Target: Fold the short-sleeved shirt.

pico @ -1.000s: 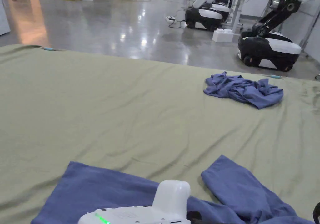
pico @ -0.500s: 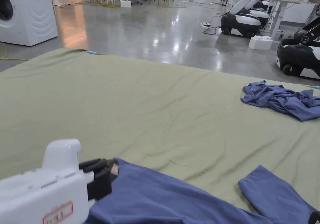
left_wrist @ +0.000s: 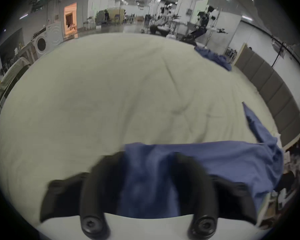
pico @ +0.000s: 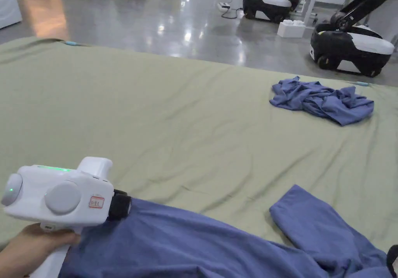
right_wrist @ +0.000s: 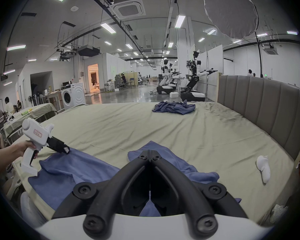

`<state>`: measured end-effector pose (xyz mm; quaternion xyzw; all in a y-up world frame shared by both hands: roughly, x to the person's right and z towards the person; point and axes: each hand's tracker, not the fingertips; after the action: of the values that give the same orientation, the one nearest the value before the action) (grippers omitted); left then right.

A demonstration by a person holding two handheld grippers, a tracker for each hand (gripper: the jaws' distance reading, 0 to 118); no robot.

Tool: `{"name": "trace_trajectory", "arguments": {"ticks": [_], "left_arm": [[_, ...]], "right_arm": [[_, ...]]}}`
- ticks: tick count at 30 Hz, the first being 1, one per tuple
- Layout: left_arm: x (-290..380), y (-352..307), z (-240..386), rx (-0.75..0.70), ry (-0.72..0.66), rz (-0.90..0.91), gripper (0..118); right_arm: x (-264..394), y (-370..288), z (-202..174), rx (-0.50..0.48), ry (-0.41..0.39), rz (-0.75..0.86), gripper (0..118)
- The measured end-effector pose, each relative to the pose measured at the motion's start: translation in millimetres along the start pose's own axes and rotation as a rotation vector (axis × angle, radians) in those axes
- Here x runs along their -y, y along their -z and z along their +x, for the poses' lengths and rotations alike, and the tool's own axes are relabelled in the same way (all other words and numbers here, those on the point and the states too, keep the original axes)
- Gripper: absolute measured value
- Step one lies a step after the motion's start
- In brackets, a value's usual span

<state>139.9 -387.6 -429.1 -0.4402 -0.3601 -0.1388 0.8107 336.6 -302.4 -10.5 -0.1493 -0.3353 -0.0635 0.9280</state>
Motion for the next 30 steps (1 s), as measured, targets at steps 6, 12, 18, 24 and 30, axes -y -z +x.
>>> {"name": "trace_trajectory", "arguments": {"ticks": [6,12,18,24,30], "left_arm": [[11,-17,-2,0.071,-0.049,0.042,7],[14,-12,4,0.050,-0.020,0.038,7],[12,-11,3,0.044,0.015,0.042,7],[11,-12,-1,0.073,-0.021,0.041,7],[8,-16,2,0.059,-0.050,0.037,7]], "right_arm": [[-11,14,31,0.048,0.031,-0.042,2],[-28,69,88,0.050,0.092,-0.241,26],[-21,158,125,-0.036,0.167,-0.612,115],[3,223,115,0.037,-0.033,-0.781,108],[-13,205,88,-0.018,-0.119,-0.800,4]]}}
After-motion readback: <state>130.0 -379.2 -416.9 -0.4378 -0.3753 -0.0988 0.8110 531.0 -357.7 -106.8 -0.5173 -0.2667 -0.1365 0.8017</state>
